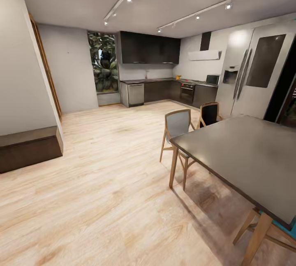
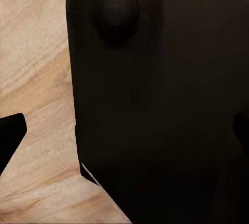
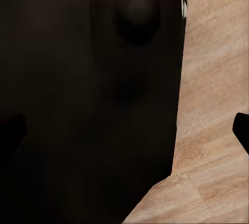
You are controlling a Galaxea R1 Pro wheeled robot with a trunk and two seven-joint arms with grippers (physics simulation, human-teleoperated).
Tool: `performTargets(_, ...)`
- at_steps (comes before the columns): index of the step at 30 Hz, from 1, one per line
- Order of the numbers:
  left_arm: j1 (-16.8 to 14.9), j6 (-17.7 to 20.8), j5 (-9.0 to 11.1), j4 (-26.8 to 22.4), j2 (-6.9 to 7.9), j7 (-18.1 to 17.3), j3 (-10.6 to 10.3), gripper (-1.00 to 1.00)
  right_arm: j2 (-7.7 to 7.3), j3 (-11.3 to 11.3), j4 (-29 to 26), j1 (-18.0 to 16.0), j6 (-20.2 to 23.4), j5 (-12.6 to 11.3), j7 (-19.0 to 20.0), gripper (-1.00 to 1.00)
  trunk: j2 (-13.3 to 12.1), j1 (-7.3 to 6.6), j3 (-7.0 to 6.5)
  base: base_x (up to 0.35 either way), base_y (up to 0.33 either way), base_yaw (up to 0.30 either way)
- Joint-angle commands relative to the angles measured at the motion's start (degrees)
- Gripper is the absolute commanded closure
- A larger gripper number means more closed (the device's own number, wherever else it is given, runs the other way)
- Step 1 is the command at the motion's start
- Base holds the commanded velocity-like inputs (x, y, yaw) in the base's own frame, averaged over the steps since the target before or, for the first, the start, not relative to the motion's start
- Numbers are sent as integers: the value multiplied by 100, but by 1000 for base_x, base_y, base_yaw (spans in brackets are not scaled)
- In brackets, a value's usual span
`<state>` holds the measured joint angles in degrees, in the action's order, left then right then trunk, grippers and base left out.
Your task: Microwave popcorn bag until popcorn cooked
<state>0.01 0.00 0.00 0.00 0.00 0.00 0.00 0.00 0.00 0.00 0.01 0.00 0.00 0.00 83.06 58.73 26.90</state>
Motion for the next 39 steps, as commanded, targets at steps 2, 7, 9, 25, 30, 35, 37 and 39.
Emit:
performTargets(2, -3, -33, 33, -33, -33, -27, 33, -100, -9, 33, 9, -27, -9, 33, 33, -100, 2, 0, 3, 0, 0, 0)
performTargets(7, 7, -60, 98, -82, -137, -28, 94, -100, -9, 83, 11, -27, -9, 81, 6, -100, 2, 0, 3, 0, 0, 0)
performTargets(9, 8, -68, 162, -94, -201, -27, 158, -100, -9, 87, 10, -27, -9, 86, -1, -100, 2, 0, 3, 0, 0, 0)
performTargets(25, 8, -70, 471, -103, -281, -26, 253, -100, 26, 468, 52, -27, -35, 320, -85, -100, 2, 0, 3, 0, 0, 225)
performTargets(30, 8, -62, 517, -97, -281, -26, 262, -100, 26, 474, 53, -27, -35, 325, -88, -100, 2, 0, 3, 0, 0, 300)
performTargets(35, 8, -64, 706, -97, -274, -26, 255, -100, 26, 475, 53, -27, -35, 330, -88, -100, 2, 0, 3, 3, 0, 300)
performTargets(37, 8, -64, 722, -97, -273, -26, 255, -100, 26, 476, 53, -27, -35, 333, -88, -100, 2, 0, 3, 88, 0, 300)
performTargets(39, 8, -63, 728, -97, -273, -26, 253, -100, 26, 475, 53, -27, -35, 329, -88, -100, 2, 0, 3, 233, 0, 300)
